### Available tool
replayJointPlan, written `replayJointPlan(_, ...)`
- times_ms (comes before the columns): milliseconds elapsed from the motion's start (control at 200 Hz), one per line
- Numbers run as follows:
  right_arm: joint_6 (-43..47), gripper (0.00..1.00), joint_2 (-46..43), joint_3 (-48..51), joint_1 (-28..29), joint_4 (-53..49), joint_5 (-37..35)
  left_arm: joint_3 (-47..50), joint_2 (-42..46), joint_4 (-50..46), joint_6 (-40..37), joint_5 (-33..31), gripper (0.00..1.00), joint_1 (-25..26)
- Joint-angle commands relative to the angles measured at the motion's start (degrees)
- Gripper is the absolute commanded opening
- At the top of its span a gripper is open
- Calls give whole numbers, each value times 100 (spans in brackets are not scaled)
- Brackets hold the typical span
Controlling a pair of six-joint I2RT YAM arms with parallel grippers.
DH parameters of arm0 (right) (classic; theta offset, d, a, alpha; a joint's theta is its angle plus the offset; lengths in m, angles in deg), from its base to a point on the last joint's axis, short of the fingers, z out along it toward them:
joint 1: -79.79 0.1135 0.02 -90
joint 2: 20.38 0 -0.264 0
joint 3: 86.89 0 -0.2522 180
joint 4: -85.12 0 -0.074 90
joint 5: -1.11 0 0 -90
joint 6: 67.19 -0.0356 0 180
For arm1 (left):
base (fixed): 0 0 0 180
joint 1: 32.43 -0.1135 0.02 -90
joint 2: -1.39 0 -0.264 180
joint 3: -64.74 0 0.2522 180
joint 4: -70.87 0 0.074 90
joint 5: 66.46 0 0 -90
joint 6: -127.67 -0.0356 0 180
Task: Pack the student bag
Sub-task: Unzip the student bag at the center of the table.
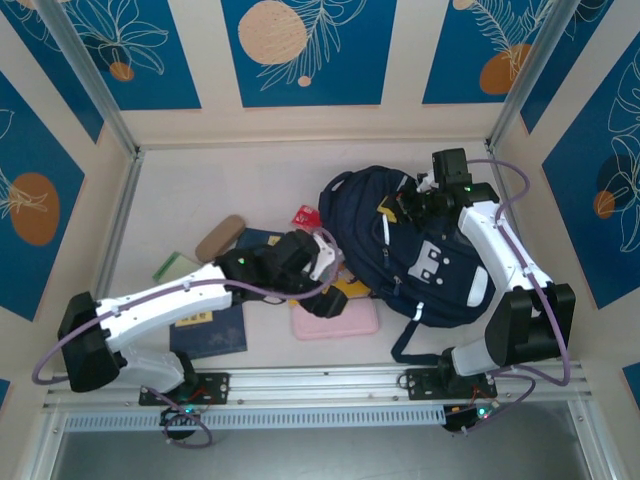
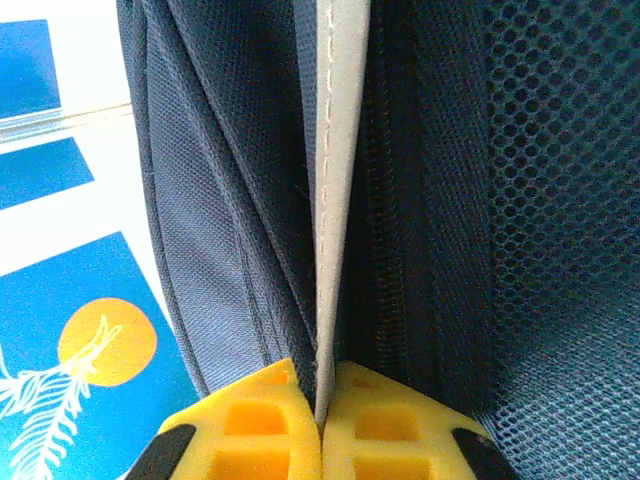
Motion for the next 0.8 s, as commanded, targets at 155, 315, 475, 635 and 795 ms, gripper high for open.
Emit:
replayJointPlan(155,-748,0,-408,281,253,760,980,657,-640,2412,-1721,-860,82,454)
replayJointPlan(315,-780,0,-555,435,203,696,1023,910,-1110,3057,-2202,-1006,76,457)
replayJointPlan(475,-877,0,-723,549,192,686,1129,1243,-1200,3473,-2489,-738,68,440)
replayJointPlan(635,-1015,0,-851,649,183,716,1219,1708,-1174,4242,-2271,-506,60,422)
replayJointPlan(795,-1028,0,-863,679,181,735,1298,2095,-1140,4803,-2225,-511,59,422)
